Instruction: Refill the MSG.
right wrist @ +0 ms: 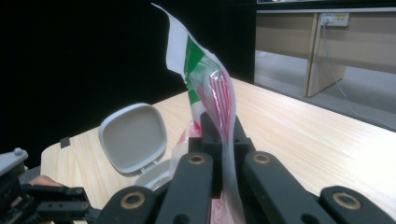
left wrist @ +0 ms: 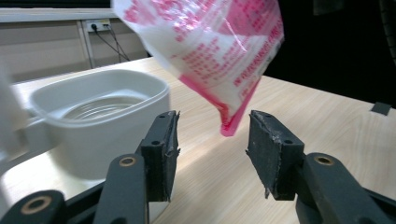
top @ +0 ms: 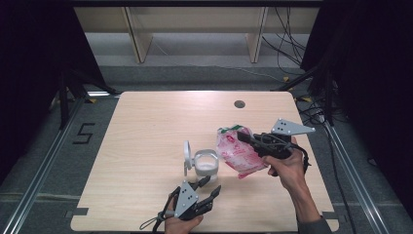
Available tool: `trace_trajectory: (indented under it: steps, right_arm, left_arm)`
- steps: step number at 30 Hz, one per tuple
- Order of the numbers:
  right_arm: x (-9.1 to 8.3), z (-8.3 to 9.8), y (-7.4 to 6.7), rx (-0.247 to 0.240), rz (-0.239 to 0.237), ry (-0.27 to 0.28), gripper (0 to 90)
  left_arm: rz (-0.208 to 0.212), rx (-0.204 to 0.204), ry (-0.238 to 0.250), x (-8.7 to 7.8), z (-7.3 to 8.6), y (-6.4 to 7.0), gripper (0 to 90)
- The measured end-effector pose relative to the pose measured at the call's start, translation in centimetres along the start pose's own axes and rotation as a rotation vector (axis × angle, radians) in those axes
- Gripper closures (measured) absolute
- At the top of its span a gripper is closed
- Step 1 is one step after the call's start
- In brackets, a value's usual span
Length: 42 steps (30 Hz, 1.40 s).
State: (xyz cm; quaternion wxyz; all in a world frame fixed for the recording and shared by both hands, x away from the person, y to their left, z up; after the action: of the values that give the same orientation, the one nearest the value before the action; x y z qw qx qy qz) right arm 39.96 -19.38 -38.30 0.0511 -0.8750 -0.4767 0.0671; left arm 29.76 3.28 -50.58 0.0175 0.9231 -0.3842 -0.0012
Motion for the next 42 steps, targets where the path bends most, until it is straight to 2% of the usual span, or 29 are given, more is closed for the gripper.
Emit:
trace_trajectory:
  steps: [2,3,5,6,7,9,11,13,14,16,17,18,19,20,22,24,26,27,28,30,31,32,33,34,36,37,40,41,42]
  right_arm:
    - [0.0,0.2,0.1,0.003,0.003,0.004,90.0]
    - [-0.2,0.7,0.3,0.036,0.001,0.002,90.0]
    - [-0.3,1.1,0.6,0.028,-0.018,0.0,90.0]
    - [-0.4,1.4,0.6,0.038,-0.01,0.003,90.0]
    - [-0.7,1.6,0.6,0.058,-0.009,-0.014,90.0]
    - [-0.9,2.1,1.1,0.031,-0.003,-0.005,90.0]
    - [-1.5,2.6,1.3,0.064,-0.001,-0.021,90.0]
    - [-2.1,2.9,2.0,0.066,0.001,0.002,90.0]
    - [-2.3,3.0,2.0,0.09,0.01,0.023,90.0]
    - [-2.8,3.0,2.1,0.099,0.015,0.01,90.0]
    - [-3.3,3.2,2.5,0.082,0.008,0.037,90.0]
    - [-3.5,3.2,2.4,0.105,0.013,0.037,90.0]
    - [-3.7,3.3,2.5,0.101,0.013,0.035,90.0]
    - [-3.9,3.2,2.8,0.076,0.012,0.039,90.0]
    - [-4.3,3.4,2.8,0.095,0.028,0.023,90.0]
    - [-4.7,3.3,3.1,0.054,0.049,0.011,90.0]
    - [-4.9,3.3,2.9,0.054,0.062,-0.008,90.0]
    - [-5.0,3.2,2.8,0.037,0.095,-0.027,90.0]
    - [-5.1,3.1,2.8,0.026,0.104,-0.036,90.0]
    - [-5.1,3.1,2.7,0.036,0.109,-0.028,90.0]
    - [-5.1,3.1,2.9,-0.008,0.125,-0.048,90.0]
    - [-5.1,3.1,2.8,-0.003,0.127,-0.055,90.0]
    - [-5.1,3.1,2.9,-0.022,0.148,-0.064,90.0]
    - [-5.2,3.1,2.7,-0.005,0.151,-0.076,90.0]
    - [-5.3,3.1,2.8,-0.025,0.184,-0.098,90.0]
    - [-5.3,3.1,2.8,-0.031,0.181,-0.1,90.0]
    - [-5.3,3.1,3.0,-0.082,0.227,-0.118,90.0]
    - [-5.3,3.1,2.9,-0.079,0.229,-0.127,90.0]
    - [-5.3,3.2,2.8,-0.071,0.236,-0.125,90.0]
  left_arm:
    - [-0.004,0.0,0.011,-0.1,0.0,-0.1,52.1]
    - [-0.013,0.007,0.01,-0.5,-0.3,-0.4,52.1]
    - [-0.024,-0.009,0.015,-0.7,-0.4,-0.5,51.9]
    - [-0.013,0.007,0.027,-0.7,-0.5,-0.7,51.9]
    - [-0.028,0.002,0.017,-1.0,-0.6,-0.7,51.9]
    - [-0.039,0.008,0.015,-1.1,-0.6,-1.0,51.8]
    - [-0.048,0.005,0.03,-1.2,-0.7,-1.3,51.9]
    - [-0.055,0.015,0.029,-1.4,-0.8,-1.5,52.1]
    - [-0.057,0.025,0.027,-1.4,-0.9,-1.6,52.3]
    - [-0.06,0.022,0.025,-1.4,-0.8,-1.5,52.4]
    - [-0.06,0.015,0.025,-1.4,-0.8,-1.5,52.4]
    - [-0.059,0.016,0.025,-1.3,-0.8,-1.4,52.4]
    - [-0.053,0.025,0.021,-1.3,-0.8,-1.5,52.4]
    - [-0.054,0.03,0.02,-1.3,-0.8,-1.5,52.4]
    - [-0.063,0.019,0.026,-1.4,-0.8,-1.5,52.4]
    - [-0.067,0.021,0.033,-1.5,-0.9,-1.7,52.5]
    - [-0.07,0.024,0.029,-1.5,-0.9,-1.8,52.4]
    - [-0.077,0.023,0.032,-1.6,-1.0,-2.0,52.5]
    - [-0.077,0.023,0.032,-1.6,-1.0,-2.0,52.4]
    - [-0.081,0.019,0.031,-1.7,-1.0,-2.0,52.5]
    - [-0.079,0.026,0.031,-1.7,-1.0,-2.1,52.5]
    - [-0.079,0.026,0.031,-1.7,-1.0,-2.1,52.5]
    - [-0.079,0.027,0.03,-1.7,-1.0,-2.2,52.5]
    - [-0.085,0.018,0.028,-1.7,-0.9,-2.1,52.5]
    - [-0.082,0.028,0.03,-1.7,-1.0,-2.2,52.4]
    - [-0.09,0.015,0.031,-1.7,-0.9,-2.2,52.5]
    - [-0.087,0.026,0.028,-1.8,-1.0,-2.4,52.4]
    - [-0.091,0.008,0.047,-1.7,-0.9,-2.4,52.5]
    - [-0.092,0.015,0.046,-1.7,-1.0,-2.5,52.4]
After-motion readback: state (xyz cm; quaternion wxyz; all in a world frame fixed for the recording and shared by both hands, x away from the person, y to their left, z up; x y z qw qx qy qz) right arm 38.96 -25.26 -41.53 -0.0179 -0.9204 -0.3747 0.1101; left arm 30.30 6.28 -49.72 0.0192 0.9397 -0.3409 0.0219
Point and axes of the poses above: each handheld gripper's, and its own axes: x roughly forward along the jaws, z roughly out of its underside, y roughly to its right, the point moved 3 cm from there along x, roughly forward along the jaws, and after that the axes turned 10 degrees about y, right-handed, at the moved point
